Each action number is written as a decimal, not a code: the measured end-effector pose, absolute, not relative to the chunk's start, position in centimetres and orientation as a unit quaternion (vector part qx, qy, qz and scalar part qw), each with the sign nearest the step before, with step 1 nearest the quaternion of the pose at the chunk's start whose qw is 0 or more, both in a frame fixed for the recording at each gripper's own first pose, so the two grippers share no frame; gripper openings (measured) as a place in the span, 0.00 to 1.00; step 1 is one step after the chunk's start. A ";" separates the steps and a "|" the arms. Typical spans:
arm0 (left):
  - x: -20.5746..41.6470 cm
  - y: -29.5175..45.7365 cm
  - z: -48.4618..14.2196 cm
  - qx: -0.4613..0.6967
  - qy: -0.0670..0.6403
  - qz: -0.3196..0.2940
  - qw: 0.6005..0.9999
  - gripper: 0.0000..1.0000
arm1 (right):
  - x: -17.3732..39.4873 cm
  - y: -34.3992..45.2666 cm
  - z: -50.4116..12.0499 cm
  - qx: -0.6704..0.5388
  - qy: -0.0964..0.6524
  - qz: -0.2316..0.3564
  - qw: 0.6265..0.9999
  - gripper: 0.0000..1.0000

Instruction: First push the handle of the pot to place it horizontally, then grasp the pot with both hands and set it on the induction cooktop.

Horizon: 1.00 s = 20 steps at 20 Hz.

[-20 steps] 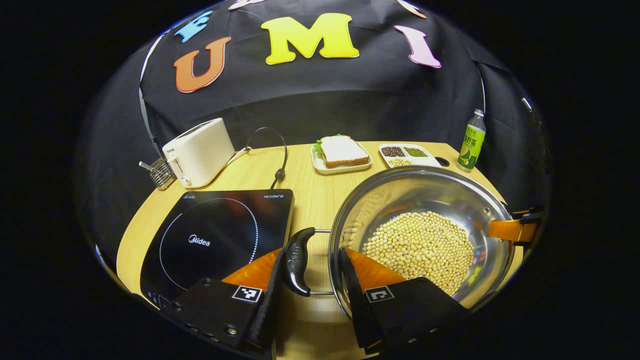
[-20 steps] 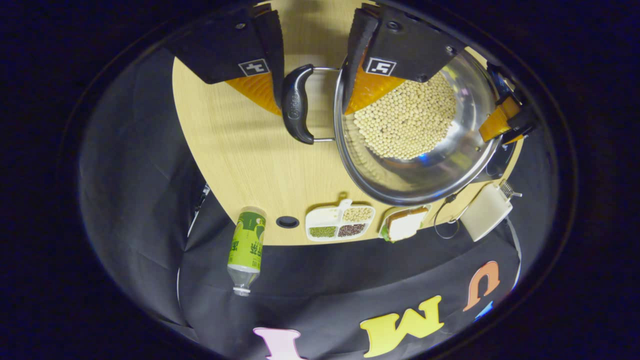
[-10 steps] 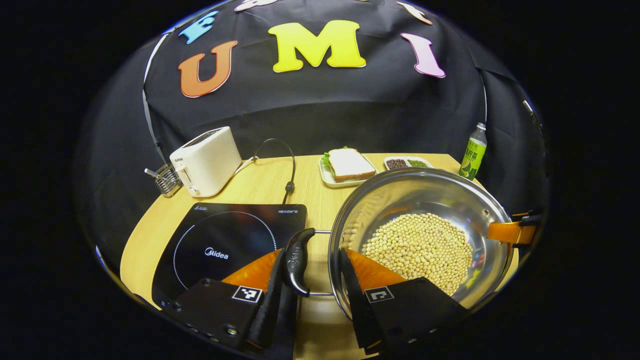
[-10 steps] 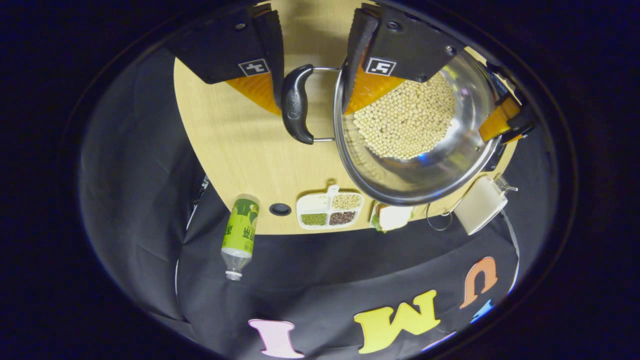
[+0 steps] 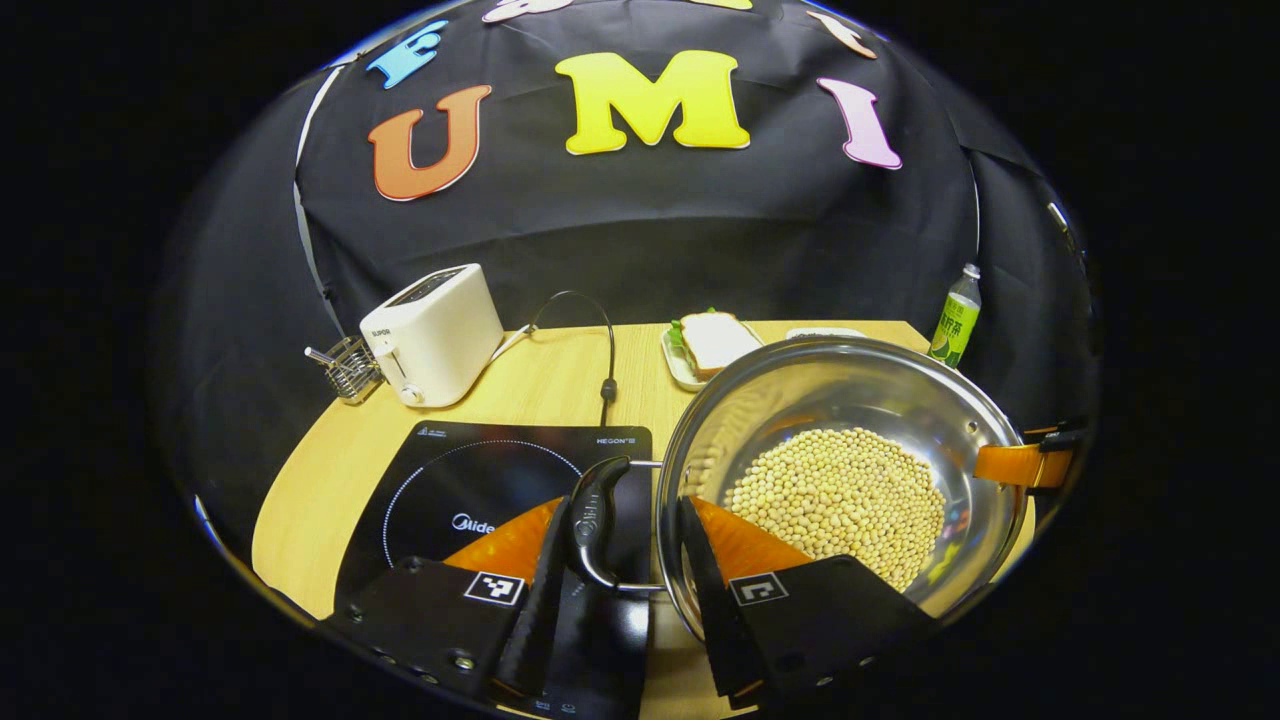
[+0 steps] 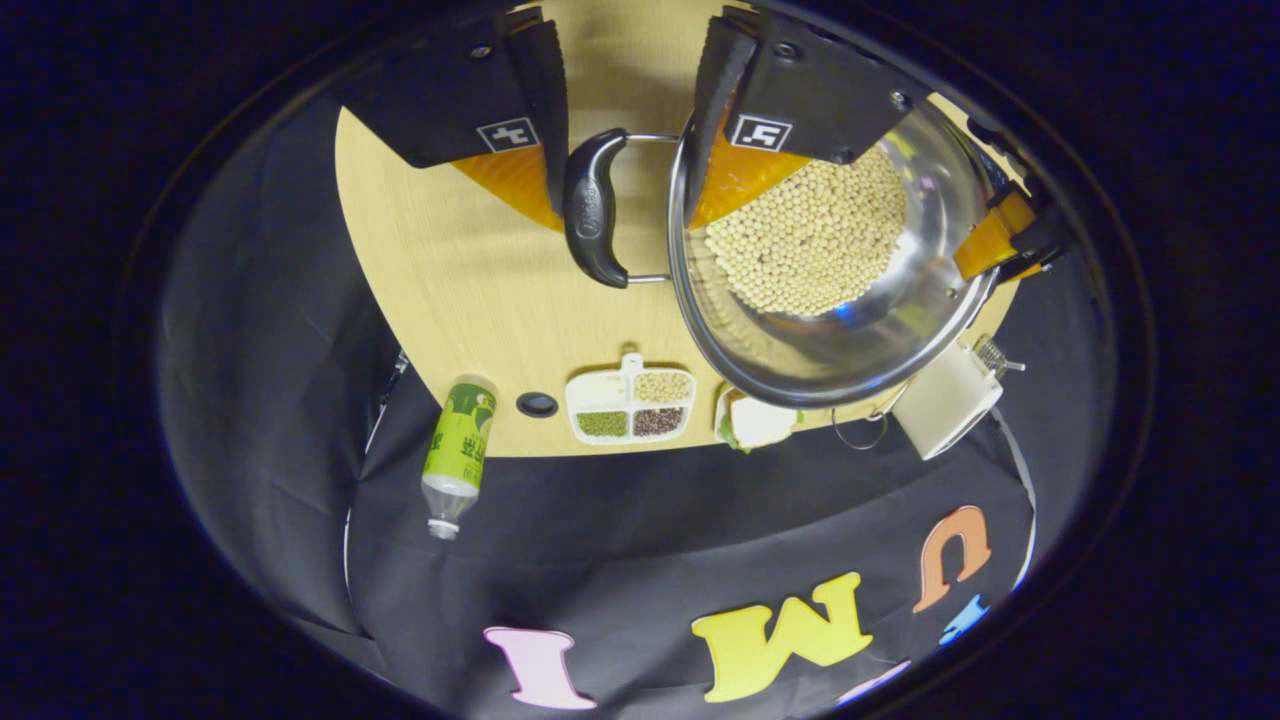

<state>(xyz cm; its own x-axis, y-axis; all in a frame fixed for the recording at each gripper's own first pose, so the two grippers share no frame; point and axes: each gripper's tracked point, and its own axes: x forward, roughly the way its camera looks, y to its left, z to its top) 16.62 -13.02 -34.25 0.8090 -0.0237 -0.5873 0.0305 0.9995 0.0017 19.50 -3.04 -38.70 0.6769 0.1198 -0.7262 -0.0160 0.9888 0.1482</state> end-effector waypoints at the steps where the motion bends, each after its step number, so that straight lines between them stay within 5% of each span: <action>1: 16.7 -12.6 -34.1 0.004 0.309 -0.012 0.951 0.60 | 19.5 -2.5 -38.5 0.065 0.402 0.039 0.913 0.53; 20: 15.6 1.1 -32.2 0.005 0.304 0.032 0.952 0.60 | 18.8 11.2 -35.6 0.083 0.406 0.073 0.907 0.53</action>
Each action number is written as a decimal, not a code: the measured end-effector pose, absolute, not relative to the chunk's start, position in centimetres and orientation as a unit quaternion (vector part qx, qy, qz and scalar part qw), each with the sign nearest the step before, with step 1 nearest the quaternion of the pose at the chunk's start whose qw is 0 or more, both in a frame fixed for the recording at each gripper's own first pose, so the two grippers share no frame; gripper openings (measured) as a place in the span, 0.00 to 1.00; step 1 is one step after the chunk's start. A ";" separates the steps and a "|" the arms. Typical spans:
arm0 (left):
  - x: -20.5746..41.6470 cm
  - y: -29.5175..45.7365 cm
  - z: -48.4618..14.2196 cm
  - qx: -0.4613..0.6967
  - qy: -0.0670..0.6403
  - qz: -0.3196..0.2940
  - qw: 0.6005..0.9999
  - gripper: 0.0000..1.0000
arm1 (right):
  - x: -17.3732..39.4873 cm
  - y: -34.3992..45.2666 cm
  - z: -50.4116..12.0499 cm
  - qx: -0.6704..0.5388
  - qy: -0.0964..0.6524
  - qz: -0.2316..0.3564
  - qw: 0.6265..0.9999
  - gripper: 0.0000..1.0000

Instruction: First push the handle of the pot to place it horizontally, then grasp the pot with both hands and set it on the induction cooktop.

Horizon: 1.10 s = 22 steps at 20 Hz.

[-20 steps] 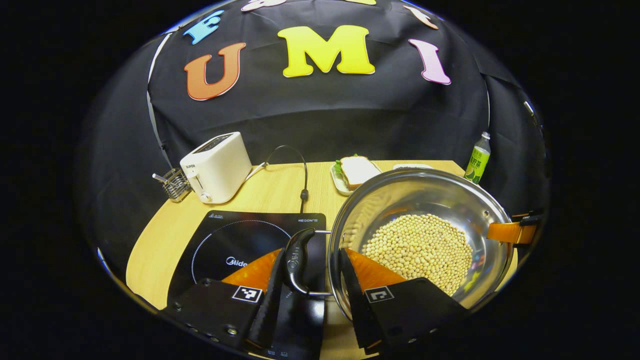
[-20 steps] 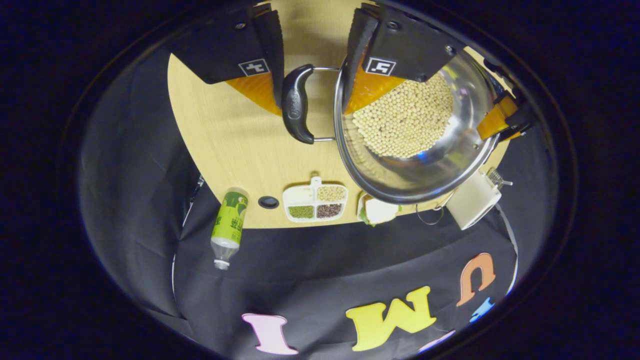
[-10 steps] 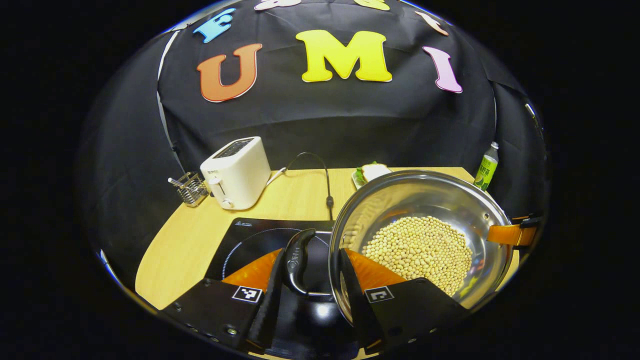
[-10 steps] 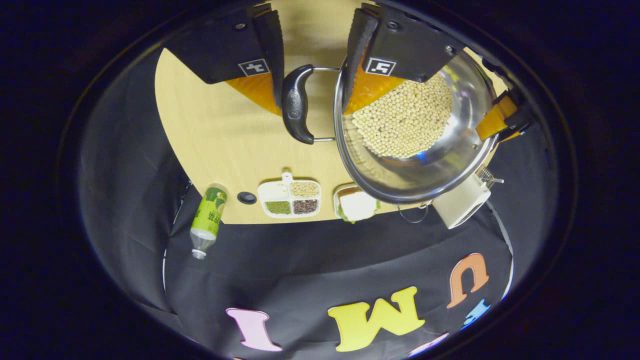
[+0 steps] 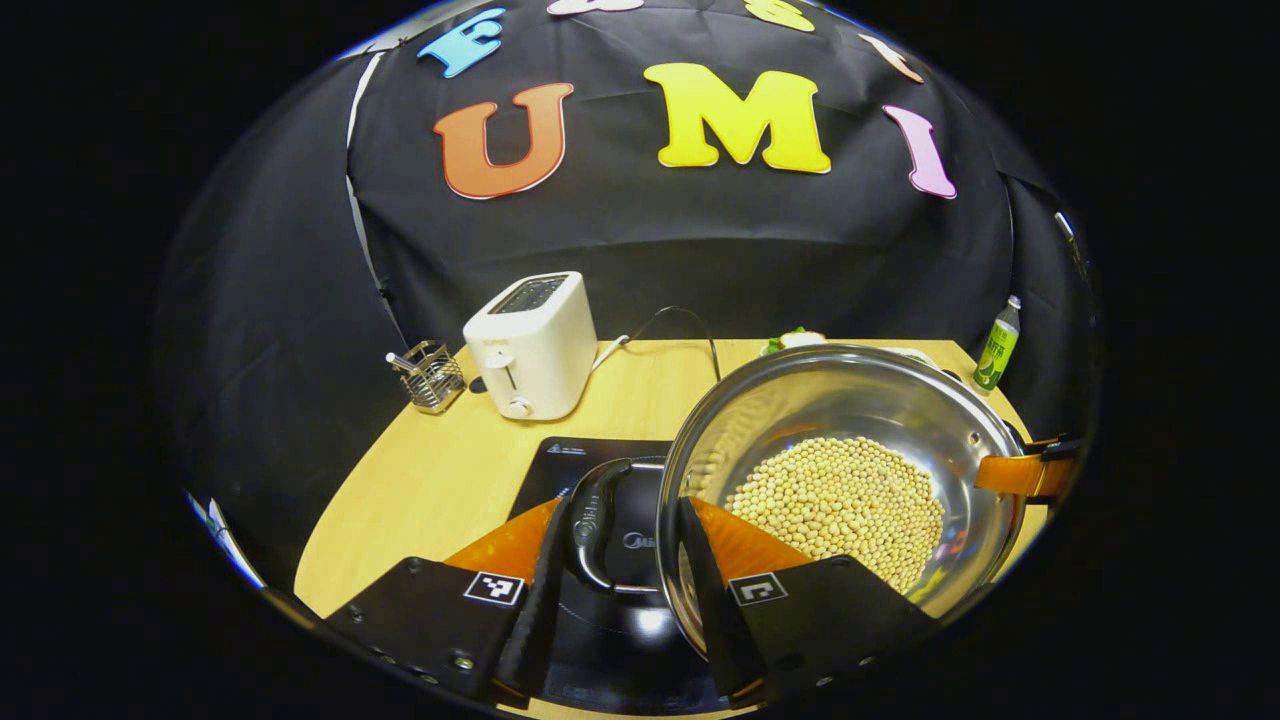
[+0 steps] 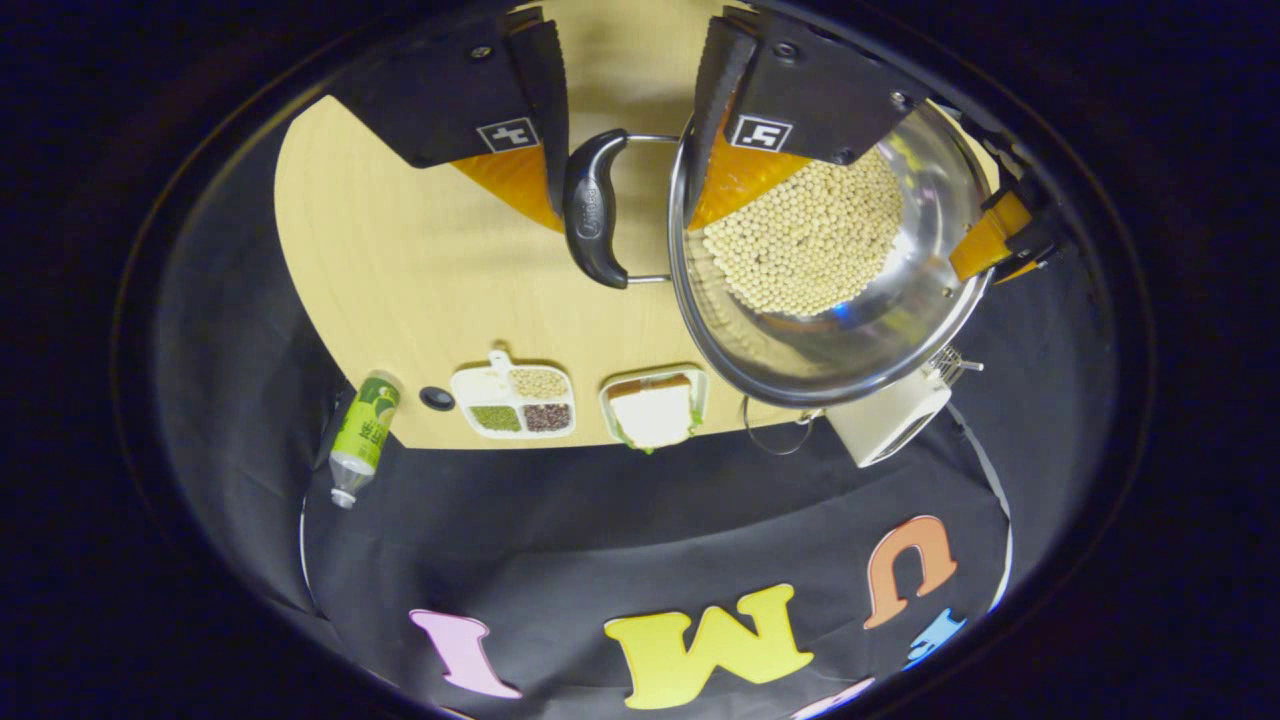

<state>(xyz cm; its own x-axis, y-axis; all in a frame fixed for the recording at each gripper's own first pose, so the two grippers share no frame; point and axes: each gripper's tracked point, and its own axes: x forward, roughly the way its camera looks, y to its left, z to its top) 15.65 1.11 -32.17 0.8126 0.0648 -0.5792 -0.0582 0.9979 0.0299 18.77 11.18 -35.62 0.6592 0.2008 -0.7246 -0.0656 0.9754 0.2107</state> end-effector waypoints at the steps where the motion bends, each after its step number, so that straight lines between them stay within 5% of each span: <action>1: 15.7 1.9 -32.2 0.006 0.304 0.034 0.952 0.59 | 18.7 12.0 -35.7 0.086 0.407 0.075 0.906 0.53; 22: 18.9 11.6 -35.8 0.023 0.321 0.048 0.946 0.60 | 18.7 23.3 -37.6 0.121 0.428 0.058 0.894 0.53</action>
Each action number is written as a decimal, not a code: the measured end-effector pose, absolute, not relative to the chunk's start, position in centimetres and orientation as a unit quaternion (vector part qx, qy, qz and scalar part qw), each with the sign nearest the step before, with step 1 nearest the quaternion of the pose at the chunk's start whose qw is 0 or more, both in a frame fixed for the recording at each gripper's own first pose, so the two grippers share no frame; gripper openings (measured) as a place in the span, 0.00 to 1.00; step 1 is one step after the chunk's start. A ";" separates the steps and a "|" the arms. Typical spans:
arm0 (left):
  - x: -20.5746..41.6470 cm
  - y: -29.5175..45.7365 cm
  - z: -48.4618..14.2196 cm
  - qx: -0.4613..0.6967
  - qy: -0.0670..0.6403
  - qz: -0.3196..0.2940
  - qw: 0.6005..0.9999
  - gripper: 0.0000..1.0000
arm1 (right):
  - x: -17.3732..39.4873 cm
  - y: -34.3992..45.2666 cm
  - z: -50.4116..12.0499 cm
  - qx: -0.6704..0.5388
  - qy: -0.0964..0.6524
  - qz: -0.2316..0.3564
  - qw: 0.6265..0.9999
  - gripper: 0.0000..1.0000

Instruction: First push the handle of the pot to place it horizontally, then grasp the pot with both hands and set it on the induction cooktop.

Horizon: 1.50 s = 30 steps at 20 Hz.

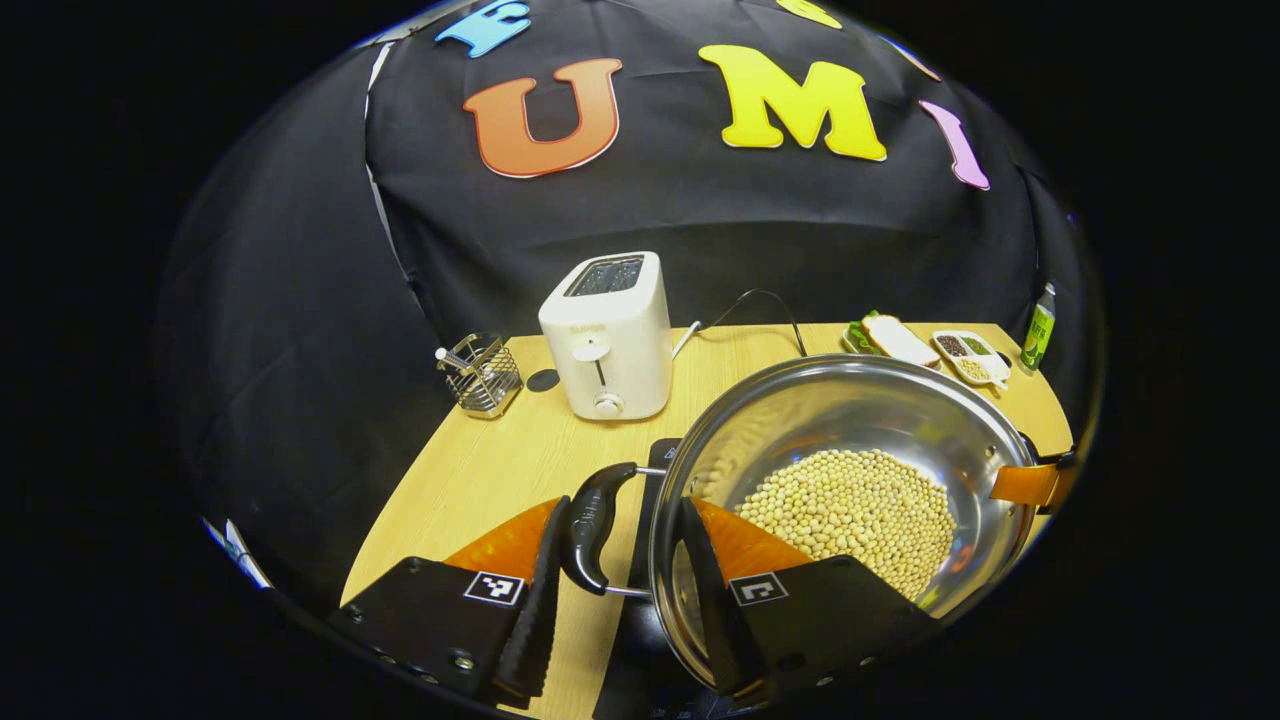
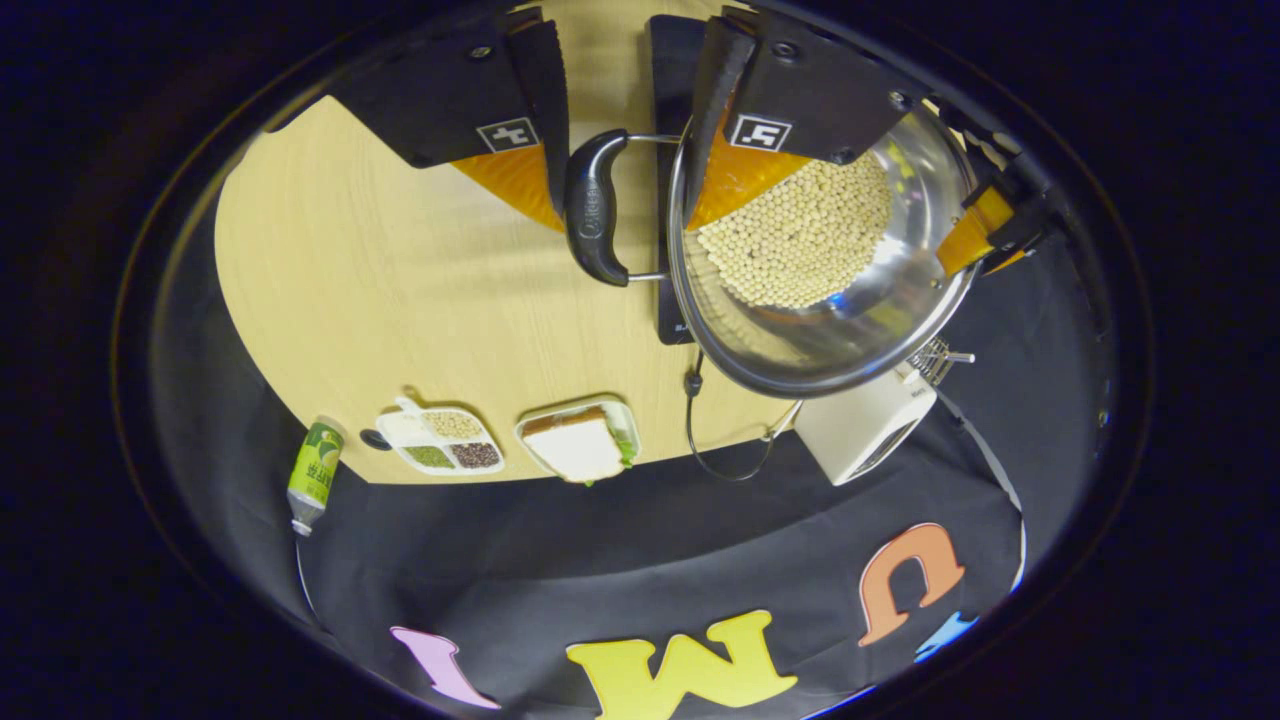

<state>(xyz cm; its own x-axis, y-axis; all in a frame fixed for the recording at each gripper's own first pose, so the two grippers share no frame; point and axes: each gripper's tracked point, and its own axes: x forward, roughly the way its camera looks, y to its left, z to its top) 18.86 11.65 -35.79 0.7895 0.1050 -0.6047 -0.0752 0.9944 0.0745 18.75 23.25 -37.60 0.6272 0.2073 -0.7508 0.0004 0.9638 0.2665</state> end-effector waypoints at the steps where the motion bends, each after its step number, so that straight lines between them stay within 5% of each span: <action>1: 18.8 12.0 -36.1 0.022 0.323 0.048 0.945 0.60 | 18.8 23.6 -37.7 0.120 0.430 0.058 0.893 0.53; 21: 18.8 13.4 -38.4 0.005 0.317 0.018 0.948 0.62 | 18.8 25.1 -38.5 0.109 0.416 0.040 0.902 0.55; 24: 18.3 14.2 -39.0 0.006 0.320 0.026 0.947 0.63 | 18.6 25.2 -38.2 0.110 0.410 0.049 0.904 0.65; 26: 17.8 14.7 -39.0 -0.001 0.319 0.031 0.947 0.98 | 18.7 24.4 -38.4 0.111 0.403 0.039 0.907 0.83; 30: 17.5 14.8 -37.8 0.012 0.308 0.035 0.951 0.97 | 18.6 24.0 -37.5 0.103 0.390 0.042 0.914 0.86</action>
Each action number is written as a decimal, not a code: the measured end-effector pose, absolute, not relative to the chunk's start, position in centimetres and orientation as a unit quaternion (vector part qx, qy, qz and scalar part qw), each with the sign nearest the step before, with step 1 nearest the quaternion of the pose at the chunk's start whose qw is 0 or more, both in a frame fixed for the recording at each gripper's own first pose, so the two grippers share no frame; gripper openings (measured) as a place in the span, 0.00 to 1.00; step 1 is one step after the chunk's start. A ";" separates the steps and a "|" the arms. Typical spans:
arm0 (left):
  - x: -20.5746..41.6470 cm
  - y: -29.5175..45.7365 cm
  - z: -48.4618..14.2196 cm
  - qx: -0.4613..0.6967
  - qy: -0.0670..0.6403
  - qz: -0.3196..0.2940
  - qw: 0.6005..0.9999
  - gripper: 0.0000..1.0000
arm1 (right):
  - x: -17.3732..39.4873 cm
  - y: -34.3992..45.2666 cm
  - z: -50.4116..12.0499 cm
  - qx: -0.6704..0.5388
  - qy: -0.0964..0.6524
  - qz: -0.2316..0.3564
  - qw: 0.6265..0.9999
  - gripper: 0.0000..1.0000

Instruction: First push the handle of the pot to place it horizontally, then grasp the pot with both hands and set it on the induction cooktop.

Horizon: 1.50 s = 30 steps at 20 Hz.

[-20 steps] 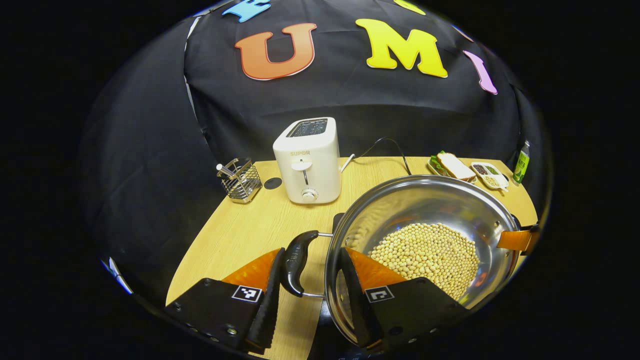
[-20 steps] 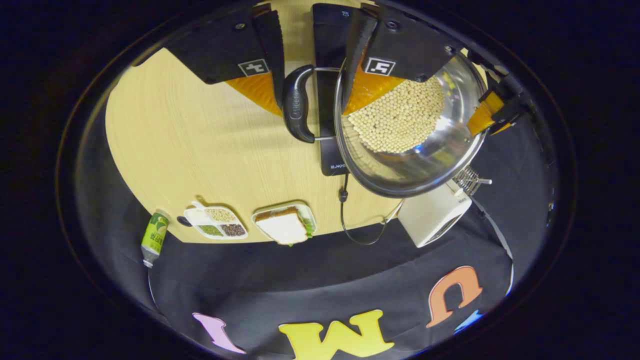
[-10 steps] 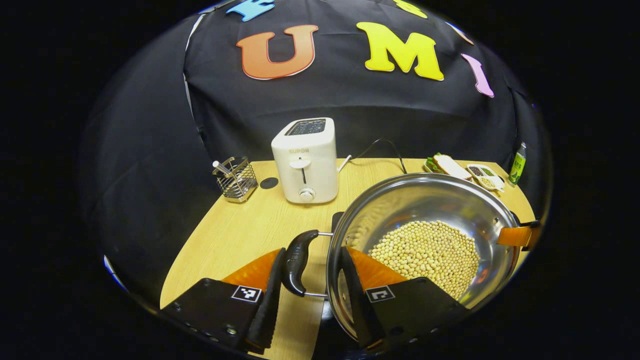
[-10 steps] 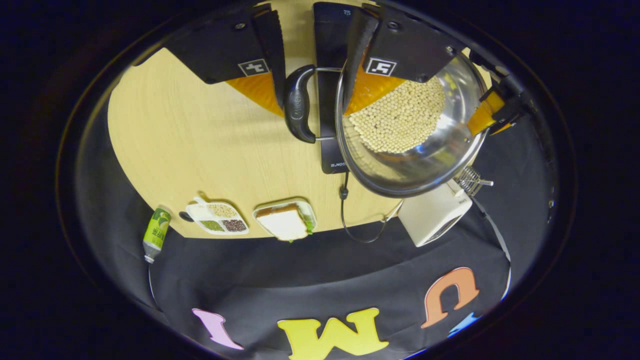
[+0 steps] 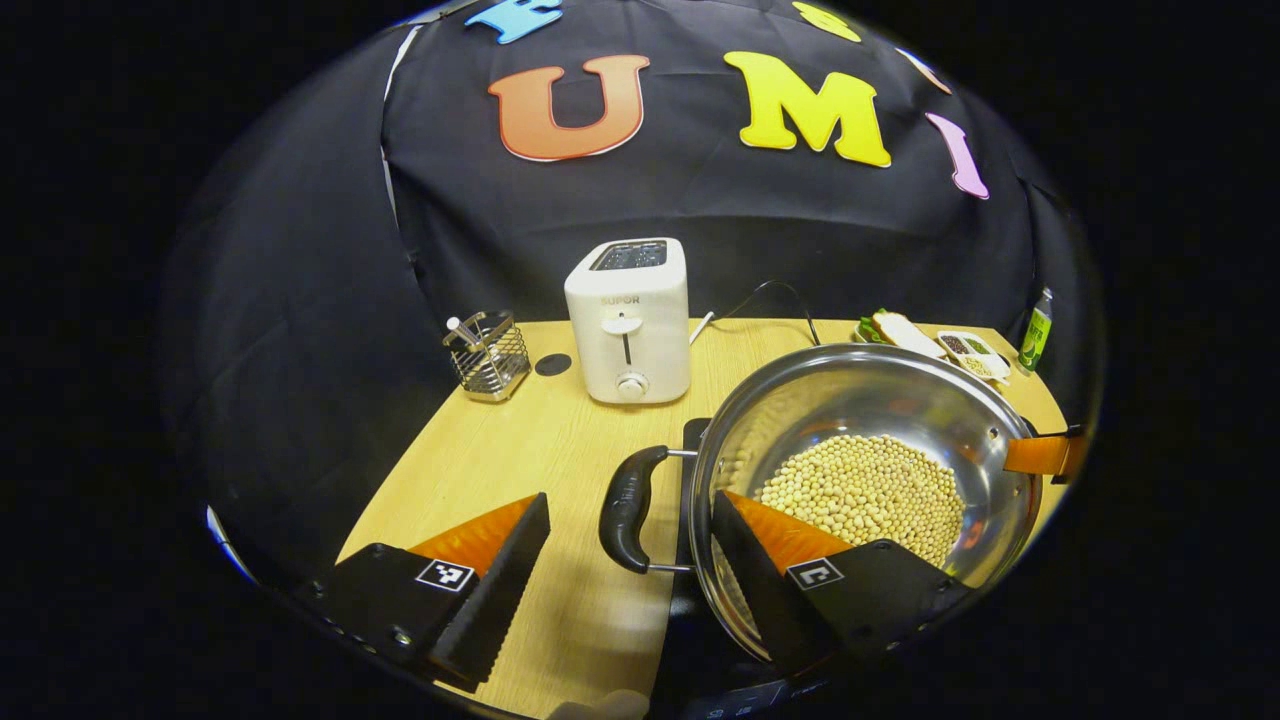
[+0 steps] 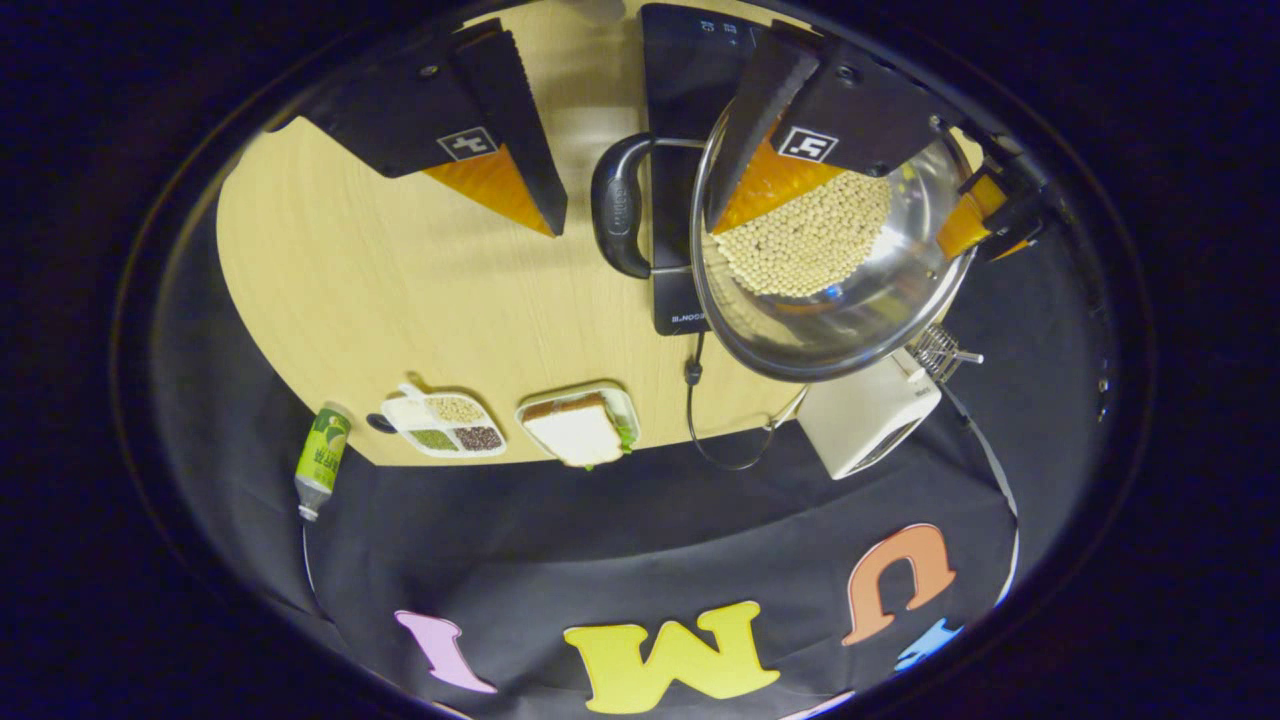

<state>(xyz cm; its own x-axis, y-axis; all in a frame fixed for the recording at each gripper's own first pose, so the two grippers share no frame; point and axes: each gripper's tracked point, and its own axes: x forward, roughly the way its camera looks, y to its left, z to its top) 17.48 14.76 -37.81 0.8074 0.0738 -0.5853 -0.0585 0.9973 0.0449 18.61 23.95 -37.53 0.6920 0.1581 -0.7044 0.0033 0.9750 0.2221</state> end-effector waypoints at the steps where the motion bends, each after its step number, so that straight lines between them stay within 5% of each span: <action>1: 17.6 14.8 -37.2 0.014 0.302 0.035 0.953 0.98 | 18.7 23.9 -37.3 0.101 0.386 0.044 0.916 0.87; 13: 14.9 13.1 -27.7 0.005 0.239 0.039 0.970 0.97 | 17.2 22.1 -29.2 0.048 0.313 0.077 0.945 0.87; 27: 7.2 3.2 -8.9 -0.010 0.092 0.012 0.996 0.97 | 8.8 8.9 -11.6 -0.001 0.148 0.052 0.988 0.88; 28: 6.9 2.2 -7.9 -0.008 0.085 0.008 0.996 0.97 | 8.0 7.5 -10.5 -0.004 0.135 0.045 0.990 0.99; 30: 6.0 -0.2 -6.2 -0.009 0.079 -0.004 0.997 0.97 | 6.2 5.0 -8.5 -0.002 0.116 0.033 0.993 1.00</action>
